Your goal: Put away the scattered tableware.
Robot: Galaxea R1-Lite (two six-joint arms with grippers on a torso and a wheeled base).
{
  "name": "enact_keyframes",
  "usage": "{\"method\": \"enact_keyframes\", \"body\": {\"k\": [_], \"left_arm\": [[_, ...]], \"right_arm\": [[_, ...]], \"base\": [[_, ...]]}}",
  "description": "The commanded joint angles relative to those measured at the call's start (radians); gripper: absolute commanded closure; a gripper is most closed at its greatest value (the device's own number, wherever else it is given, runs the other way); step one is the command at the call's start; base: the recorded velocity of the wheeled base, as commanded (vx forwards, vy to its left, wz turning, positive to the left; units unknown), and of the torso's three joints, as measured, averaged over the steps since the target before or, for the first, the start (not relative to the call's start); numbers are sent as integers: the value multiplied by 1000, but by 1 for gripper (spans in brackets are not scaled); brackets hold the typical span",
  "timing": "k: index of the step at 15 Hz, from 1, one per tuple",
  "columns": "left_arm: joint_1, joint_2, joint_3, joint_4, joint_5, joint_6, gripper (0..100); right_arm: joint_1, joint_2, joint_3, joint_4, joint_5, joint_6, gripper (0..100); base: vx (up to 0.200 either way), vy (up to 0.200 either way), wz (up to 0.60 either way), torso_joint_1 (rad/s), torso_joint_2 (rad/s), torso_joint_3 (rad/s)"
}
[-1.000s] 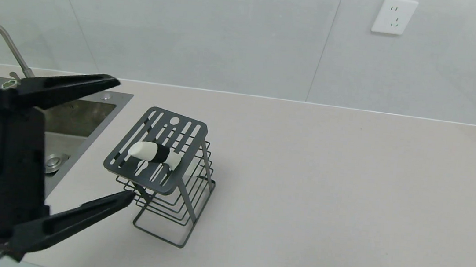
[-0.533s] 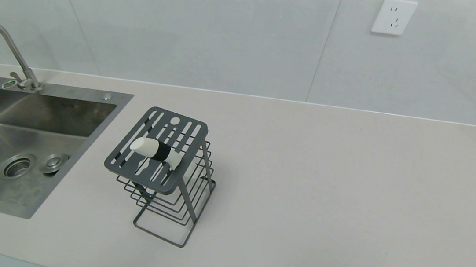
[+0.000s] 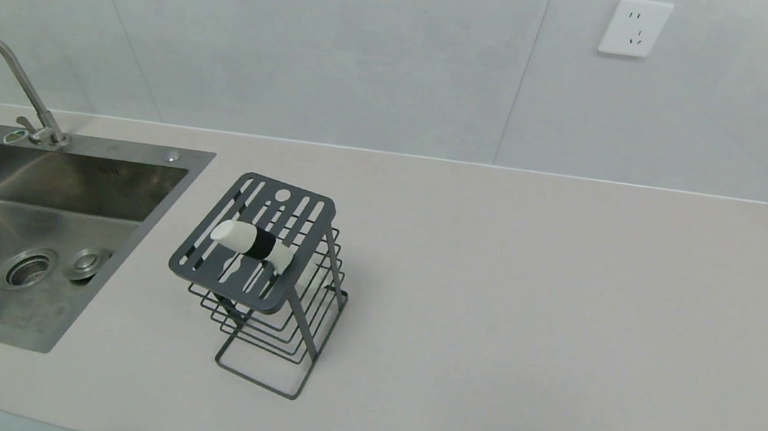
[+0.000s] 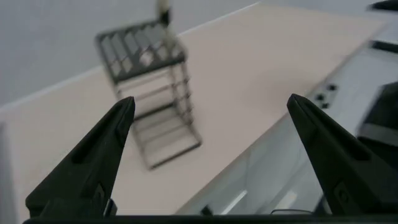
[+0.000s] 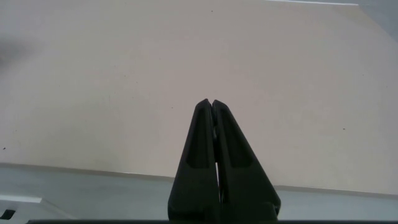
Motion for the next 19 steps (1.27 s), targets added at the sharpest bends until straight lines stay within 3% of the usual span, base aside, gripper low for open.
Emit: {"method": "enact_keyframes", "body": {"k": [1, 2, 3, 6, 8, 11, 19], "left_arm": [[31, -21, 12, 70, 130, -8, 0], [36, -21, 12, 73, 154, -12, 0], [72, -24, 12, 89, 208, -51, 0], [165, -114, 12, 108, 213, -71, 0], [154, -117, 12, 111, 245, -101, 0], [154, -117, 12, 111, 245, -97, 0], [154, -117, 12, 116, 242, -124, 0]], "right_arm": [[0, 0, 0, 0, 0, 7, 100], [0, 0, 0, 0, 0, 9, 100], [0, 0, 0, 0, 0, 10, 100], [-2, 0, 0, 0, 0, 10, 100], [-2, 0, 0, 0, -2, 10, 100], [0, 0, 0, 0, -22, 10, 100], [0, 0, 0, 1, -20, 12, 100]], "base": [[0, 0, 0, 0, 0, 0], [0, 0, 0, 0, 0, 0], [0, 0, 0, 0, 0, 0], [0, 0, 0, 0, 0, 0], [0, 0, 0, 0, 0, 0], [0, 0, 0, 0, 0, 0], [0, 0, 0, 0, 0, 0]]}}
